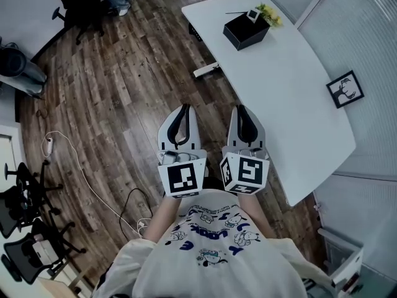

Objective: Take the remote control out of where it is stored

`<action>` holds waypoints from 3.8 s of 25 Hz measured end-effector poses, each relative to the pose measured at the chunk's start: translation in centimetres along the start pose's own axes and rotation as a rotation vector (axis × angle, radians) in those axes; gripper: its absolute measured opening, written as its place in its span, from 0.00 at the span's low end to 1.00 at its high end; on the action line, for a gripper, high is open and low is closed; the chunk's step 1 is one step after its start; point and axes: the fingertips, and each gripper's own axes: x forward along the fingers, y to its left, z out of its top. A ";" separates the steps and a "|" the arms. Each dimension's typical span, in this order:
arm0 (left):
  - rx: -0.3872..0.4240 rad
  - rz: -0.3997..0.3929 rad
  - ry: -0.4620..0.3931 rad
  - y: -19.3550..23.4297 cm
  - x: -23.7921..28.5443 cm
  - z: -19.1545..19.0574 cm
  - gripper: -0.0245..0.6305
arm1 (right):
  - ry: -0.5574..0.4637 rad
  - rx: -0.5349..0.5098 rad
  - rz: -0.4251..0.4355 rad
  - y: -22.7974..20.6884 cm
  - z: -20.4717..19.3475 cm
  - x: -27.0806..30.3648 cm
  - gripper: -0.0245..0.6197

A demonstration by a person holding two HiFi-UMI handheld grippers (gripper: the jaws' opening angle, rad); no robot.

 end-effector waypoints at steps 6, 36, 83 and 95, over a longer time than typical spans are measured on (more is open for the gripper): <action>0.000 -0.022 0.001 0.6 3.5 -0.3 0.07 | 0.005 0.001 -0.030 -1.0 0.0 3.3 0.12; 0.013 -0.300 0.002 6.7 32.3 0.0 0.07 | -0.018 0.028 -0.323 -6.9 4.0 28.4 0.12; 0.080 -0.530 0.215 -7.5 56.7 -8.1 0.07 | 0.121 0.153 -0.427 -25.6 0.2 42.1 0.12; 0.105 -0.782 0.245 -12.3 59.4 -10.7 0.08 | 0.155 0.184 -0.435 -28.0 -2.1 42.9 0.12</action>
